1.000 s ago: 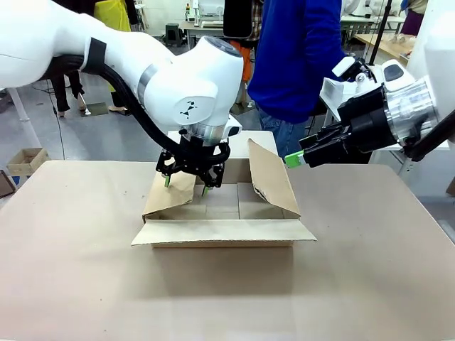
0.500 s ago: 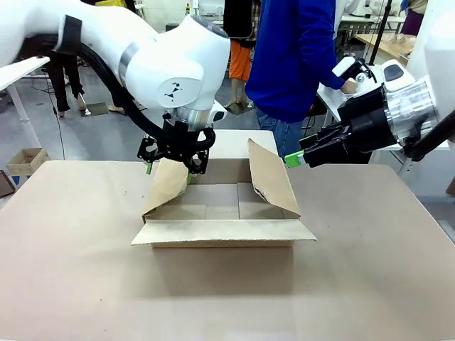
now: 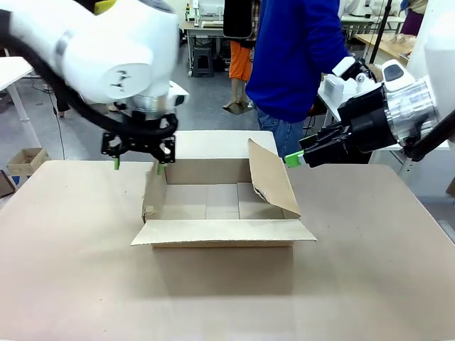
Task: Pack the gift set into the box.
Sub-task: Place both hands on the side flaps of the Package Box and spread them outward.
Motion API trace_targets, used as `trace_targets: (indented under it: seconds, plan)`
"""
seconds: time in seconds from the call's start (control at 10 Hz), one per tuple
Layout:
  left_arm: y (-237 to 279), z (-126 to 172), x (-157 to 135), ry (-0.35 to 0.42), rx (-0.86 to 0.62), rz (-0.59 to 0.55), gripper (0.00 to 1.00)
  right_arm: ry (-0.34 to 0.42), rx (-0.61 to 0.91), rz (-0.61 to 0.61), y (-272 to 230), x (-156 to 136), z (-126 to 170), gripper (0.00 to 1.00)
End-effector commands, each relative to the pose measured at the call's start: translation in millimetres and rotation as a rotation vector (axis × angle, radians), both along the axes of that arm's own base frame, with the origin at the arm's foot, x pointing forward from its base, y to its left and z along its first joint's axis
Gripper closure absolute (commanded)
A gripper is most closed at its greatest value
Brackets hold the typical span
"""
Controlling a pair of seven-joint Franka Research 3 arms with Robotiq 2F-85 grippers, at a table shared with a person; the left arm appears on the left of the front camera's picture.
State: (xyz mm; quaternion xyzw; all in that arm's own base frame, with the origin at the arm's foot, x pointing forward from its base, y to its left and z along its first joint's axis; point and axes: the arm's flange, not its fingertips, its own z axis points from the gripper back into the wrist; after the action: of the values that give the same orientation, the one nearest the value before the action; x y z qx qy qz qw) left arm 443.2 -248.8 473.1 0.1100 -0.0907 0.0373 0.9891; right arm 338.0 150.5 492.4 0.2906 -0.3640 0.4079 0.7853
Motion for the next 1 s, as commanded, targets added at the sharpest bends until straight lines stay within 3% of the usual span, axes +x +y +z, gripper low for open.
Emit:
trace_targets:
  seconds: [0.0,0.2,0.6,0.7,0.8,0.9]
  plan:
    - [46,-1,-8,-0.004,-0.128,-0.060,0.00,0.007,-0.008,-0.004,0,0,1,0.00]
    - [88,-3,-8,0.000,-0.236,-0.110,0.00,0.007,-0.008,-0.004,0,0,1,0.00]
    - [153,-51,7,0.040,-0.526,-0.259,0.00,0.007,-0.008,-0.004,0,0,1,0.00]
    - [163,-59,11,0.097,-0.579,-0.317,0.00,0.007,-0.008,-0.004,0,0,1,0.00]
    - [142,-41,7,0.021,-0.434,-0.203,0.00,0.007,-0.008,-0.004,0,0,1,0.00]
    - [142,-41,7,0.021,-0.434,-0.203,0.00,0.007,-0.008,-0.004,0,0,1,0.00]
